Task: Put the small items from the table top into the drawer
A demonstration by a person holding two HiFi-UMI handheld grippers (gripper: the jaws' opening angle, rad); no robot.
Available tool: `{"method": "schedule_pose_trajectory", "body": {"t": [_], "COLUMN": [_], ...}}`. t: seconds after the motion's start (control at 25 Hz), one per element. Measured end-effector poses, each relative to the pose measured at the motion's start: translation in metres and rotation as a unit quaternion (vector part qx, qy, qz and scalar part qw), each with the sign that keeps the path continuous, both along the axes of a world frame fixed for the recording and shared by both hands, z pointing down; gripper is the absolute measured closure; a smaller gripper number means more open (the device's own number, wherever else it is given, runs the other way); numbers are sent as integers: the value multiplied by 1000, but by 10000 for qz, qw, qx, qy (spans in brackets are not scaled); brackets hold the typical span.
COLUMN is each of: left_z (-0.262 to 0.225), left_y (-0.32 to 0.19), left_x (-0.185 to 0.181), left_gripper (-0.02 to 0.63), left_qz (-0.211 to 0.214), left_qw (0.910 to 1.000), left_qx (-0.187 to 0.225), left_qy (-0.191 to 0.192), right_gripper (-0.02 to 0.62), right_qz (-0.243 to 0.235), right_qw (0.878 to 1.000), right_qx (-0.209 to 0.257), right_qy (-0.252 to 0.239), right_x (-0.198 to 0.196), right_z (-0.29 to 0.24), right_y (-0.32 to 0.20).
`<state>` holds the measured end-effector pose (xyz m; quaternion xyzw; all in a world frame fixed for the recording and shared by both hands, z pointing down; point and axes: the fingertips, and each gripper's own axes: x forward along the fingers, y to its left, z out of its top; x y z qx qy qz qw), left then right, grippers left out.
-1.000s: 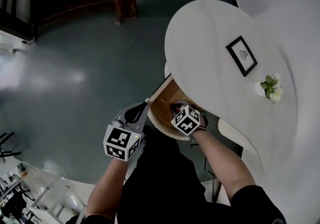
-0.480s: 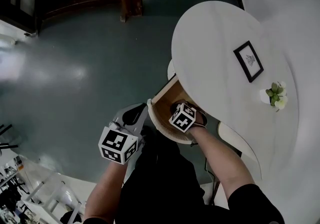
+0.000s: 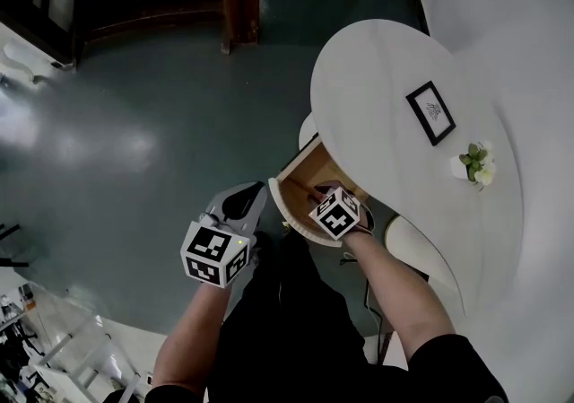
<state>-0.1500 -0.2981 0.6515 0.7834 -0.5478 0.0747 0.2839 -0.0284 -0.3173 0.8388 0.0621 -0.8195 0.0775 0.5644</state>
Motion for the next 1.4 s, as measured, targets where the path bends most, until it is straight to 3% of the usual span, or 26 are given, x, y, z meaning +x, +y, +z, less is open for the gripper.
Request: {"method": "schedule_pose_trajectory", "body": {"t": [0.2,0.36,0.52,0.96,1.2,1.4], "left_z": [-41,-75,-102,-174,-202,-235], "left_y": [15,27,38,71,95,111], "left_x": [-2,4,7,71,97,95], "left_gripper": [595,595,595,595,595,595], "left_qz": [196,445,396,306,-79,-648], "left_qw": [9993,9966,9959,9895,9891,9839], "left_qx": [272,590,771,1185,1202,1353], "left_qy": [-171,-370,-270,-775,-848,-970], "right_gripper": [497,518,545,583,583,583], "right_qz": [780,1321,1625,1456,1506,1415], "right_qw": [9959,9864,9730,9345,9030,8856], "right_qx": [115,146,264,435,596,848], "right_qy": [-440,-972,-1615,-3218,-3980,-4342], "right_x": [4,9,12,81,116,134], "right_z": [-72,-121,-164,-277,-334,-373], "right_y": [9,23,33,80,90,98]}}
